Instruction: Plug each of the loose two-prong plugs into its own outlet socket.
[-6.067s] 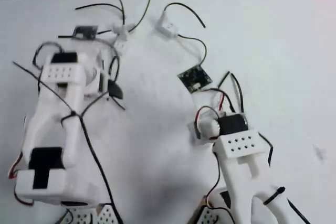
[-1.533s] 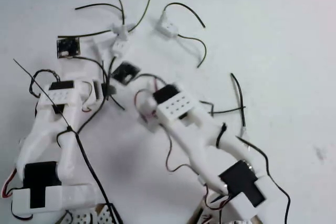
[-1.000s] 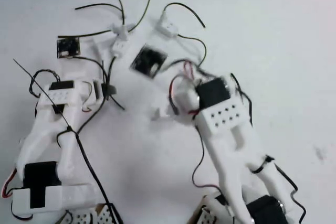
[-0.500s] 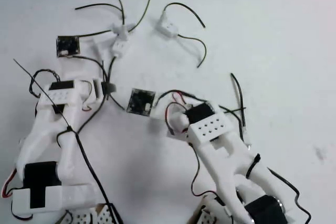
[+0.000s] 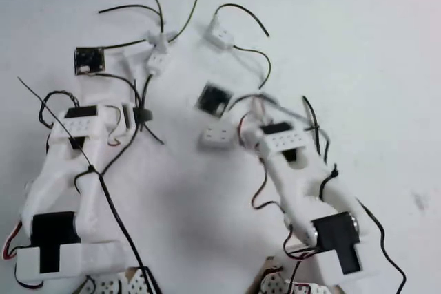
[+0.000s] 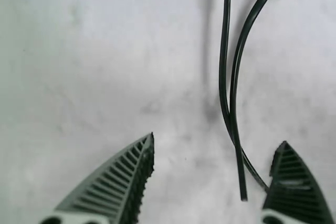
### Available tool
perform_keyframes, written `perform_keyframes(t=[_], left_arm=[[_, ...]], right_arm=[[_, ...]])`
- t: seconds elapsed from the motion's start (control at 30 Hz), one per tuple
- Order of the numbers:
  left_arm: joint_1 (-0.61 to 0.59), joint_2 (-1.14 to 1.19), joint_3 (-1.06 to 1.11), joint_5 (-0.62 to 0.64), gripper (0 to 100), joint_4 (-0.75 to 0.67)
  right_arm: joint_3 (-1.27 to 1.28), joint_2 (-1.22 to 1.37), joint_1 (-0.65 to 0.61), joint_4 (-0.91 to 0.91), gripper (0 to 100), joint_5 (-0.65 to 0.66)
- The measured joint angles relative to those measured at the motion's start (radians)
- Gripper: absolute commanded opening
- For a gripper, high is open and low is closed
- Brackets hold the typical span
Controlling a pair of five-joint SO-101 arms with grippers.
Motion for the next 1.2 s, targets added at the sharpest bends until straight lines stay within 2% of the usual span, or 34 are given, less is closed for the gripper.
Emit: perform_keyframes(t=[0.1,0.2,0.27,0.43,0.6,0.97,1.2], left_arm=[[0.000,0.000,0.000,0.003,34,0.000],[0.000,0.000,0.000,0.003,34,-0.002],[0.000,0.000,0.000,0.003,34,-0.005],[0.000,0.000,0.000,0.003,34,-0.005],[0.000,0.000,0.000,0.003,34,-0.005],[0.000,0.000,0.000,0.003,34,-0.005],[0.000,0.000,0.000,0.003,34,-0.005]], right_arm=[[-0.110,0.000,0.044,0.068,31.0,-0.071],[-0.226,0.000,0.035,0.235,31.0,-0.083],[-0.287,0.000,0.008,0.371,30.9,-0.081],[-0.316,0.011,-0.153,0.614,30.9,0.040],[-0.316,0.060,-0.256,0.637,30.9,0.058],[-0.347,0.351,-0.221,0.502,30.2,0.057],[-0.474,0.390,-0.190,0.520,8.0,-0.129]])
